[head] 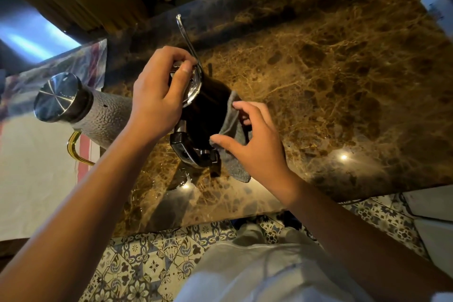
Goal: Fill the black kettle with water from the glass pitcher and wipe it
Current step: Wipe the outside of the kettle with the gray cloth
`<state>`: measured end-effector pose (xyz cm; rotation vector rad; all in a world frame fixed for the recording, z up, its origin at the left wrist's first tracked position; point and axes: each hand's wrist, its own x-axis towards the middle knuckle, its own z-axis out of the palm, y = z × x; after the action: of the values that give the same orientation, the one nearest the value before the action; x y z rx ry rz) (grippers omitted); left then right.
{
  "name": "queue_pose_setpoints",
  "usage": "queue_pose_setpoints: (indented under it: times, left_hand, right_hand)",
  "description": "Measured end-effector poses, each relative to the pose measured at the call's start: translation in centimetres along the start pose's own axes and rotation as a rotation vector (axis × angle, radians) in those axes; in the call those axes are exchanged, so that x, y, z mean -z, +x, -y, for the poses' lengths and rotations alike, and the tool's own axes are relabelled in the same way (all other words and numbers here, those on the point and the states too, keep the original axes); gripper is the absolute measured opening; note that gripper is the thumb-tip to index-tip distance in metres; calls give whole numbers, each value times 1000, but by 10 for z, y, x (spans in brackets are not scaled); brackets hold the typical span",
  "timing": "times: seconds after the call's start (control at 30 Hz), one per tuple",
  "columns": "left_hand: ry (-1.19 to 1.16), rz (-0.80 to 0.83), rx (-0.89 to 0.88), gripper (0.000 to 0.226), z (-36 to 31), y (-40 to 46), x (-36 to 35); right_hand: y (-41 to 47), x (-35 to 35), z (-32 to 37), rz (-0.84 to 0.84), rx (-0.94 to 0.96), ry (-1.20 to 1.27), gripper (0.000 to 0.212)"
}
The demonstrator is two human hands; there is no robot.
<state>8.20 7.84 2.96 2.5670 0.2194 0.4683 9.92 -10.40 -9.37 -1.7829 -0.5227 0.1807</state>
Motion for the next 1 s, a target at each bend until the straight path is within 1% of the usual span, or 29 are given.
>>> queue_pose_setpoints:
  times: [0.07,0.13,0.2,0.3,0.37,0.43,0.47,0.53,0.73,0.77,0.83,0.93,1.0]
  left_hand:
    - [4,1,-3,25,0,0,0]
    - [11,3,4,25,1,0,0]
    - [12,5,5,25,0,0,0]
    - [6,4,6,25,-1,0,0]
    - [1,0,8,25,-1,1,1]
    - [-3,-1,9,25,0,0,0]
    - [-2,-3,10,25,0,0,0]
    - [3,-8,12,26,-1,0,0]
    - [6,3,15,26,-2,0,0]
    - [0,7,16,25,-2,0,0]
    - [-9,13,15,24,-2,0,1]
    - [-13,21,8,23,0,1,2]
    - [-16,27,-2,24,2,1,2]
  right_hand:
    - [1,6,2,-13,66,56,56]
    - [2,9,-4,-16,132,-17,47]
    - [3,9,-14,17,134,-113,46]
    - [6,9,-23,40,31,-219,63]
    - [5,5,-23,63,31,-302,82]
    - [2,-1,-18,153,16,-300,101]
    - [0,-5,-15,186,3,-275,105]
    - [-2,-11,-12,202,-8,-268,108]
    - [10,0,-19,269,37,-439,113]
    - [15,6,-20,289,43,-450,111]
    - [23,18,-22,323,60,-429,99]
    - [35,32,-28,302,58,-329,70]
    - [45,34,-29,275,20,-268,55]
